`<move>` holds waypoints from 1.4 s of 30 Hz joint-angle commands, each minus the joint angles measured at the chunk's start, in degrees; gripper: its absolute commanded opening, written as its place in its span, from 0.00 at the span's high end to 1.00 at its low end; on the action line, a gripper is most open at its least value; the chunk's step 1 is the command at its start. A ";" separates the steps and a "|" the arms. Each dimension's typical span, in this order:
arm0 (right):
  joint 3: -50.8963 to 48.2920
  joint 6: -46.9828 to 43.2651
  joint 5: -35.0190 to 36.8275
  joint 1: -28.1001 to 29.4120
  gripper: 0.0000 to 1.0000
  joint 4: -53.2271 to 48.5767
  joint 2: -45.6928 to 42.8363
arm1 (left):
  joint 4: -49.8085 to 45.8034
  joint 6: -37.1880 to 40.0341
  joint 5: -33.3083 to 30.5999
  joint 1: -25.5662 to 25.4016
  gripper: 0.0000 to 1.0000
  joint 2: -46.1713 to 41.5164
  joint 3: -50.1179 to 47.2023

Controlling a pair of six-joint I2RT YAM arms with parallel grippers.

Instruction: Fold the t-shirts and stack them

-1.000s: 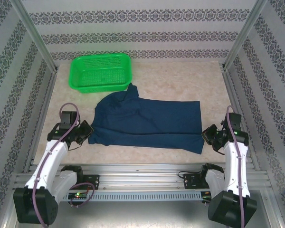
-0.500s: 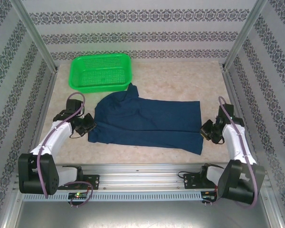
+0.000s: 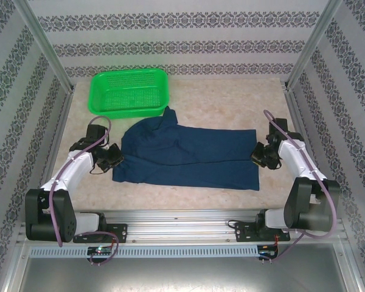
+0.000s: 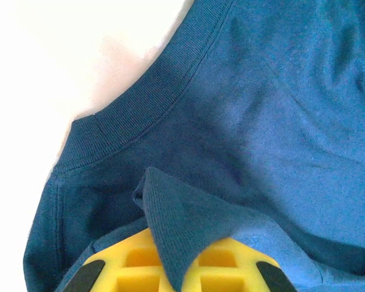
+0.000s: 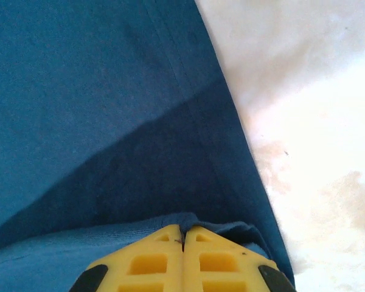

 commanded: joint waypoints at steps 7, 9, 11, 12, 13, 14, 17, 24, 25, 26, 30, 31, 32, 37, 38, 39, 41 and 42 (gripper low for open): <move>3.55 -3.66 5.09 0.54 1.00 -0.57 5.47 | 2.67 1.90 -0.42 0.61 1.00 1.61 1.29; 3.36 -3.69 5.19 0.52 1.00 0.42 6.16 | 3.06 2.10 -0.12 0.60 1.00 2.07 1.39; 4.00 -3.83 5.24 0.54 1.00 0.54 7.33 | 3.23 2.38 0.28 0.61 1.00 2.71 1.68; 4.26 -3.86 5.13 0.54 1.00 0.32 7.82 | 3.45 2.49 0.59 0.61 1.00 2.99 1.86; 4.61 -3.92 5.04 0.59 1.00 0.07 8.15 | 3.60 2.56 0.86 0.63 1.00 3.18 1.99; 4.42 -3.96 5.08 0.56 1.00 0.09 8.27 | 3.82 2.58 1.02 0.61 1.00 3.33 1.96; 3.55 -4.07 5.63 0.57 0.99 0.29 8.47 | 4.45 2.64 1.35 0.59 1.00 3.87 1.71; 3.22 -4.15 7.73 0.52 0.98 -0.15 9.57 | 5.91 2.84 2.14 0.35 1.00 5.94 2.33; 3.13 -4.22 8.33 0.50 0.98 -0.46 9.56 | 5.96 2.93 2.14 0.35 1.00 6.15 2.45; 3.15 -4.32 8.86 0.46 0.98 -1.01 9.65 | 5.88 3.02 2.16 0.31 1.00 6.42 2.60; 2.13 -4.26 9.92 0.03 0.98 -0.63 9.75 | 6.36 3.20 1.61 0.26 1.00 7.30 2.68; 1.88 -4.17 9.76 -0.07 0.98 0.07 9.66 | 6.44 3.20 1.50 0.30 1.00 7.50 2.80; 1.98 -4.08 9.81 -0.12 0.98 0.35 9.73 | 6.44 3.20 1.19 0.34 1.00 7.74 2.98; 3.23 -4.25 9.46 -0.07 0.95 1.81 11.59 | 8.10 2.84 1.33 0.37 1.00 9.98 4.41; 3.60 -4.32 9.54 -0.10 0.95 1.93 12.12 | 8.39 2.76 1.56 0.35 1.00 10.67 4.81; 3.99 -4.54 9.65 -0.07 0.95 1.92 12.73 | 8.71 2.78 1.60 0.35 1.00 11.36 5.38; 4.65 -4.66 9.91 -0.15 0.94 2.00 13.78 | 9.02 3.01 1.71 0.35 1.00 12.40 6.33; 4.92 -4.76 9.91 -0.17 0.94 2.05 14.33 | 9.32 3.02 1.76 0.37 1.00 12.84 6.79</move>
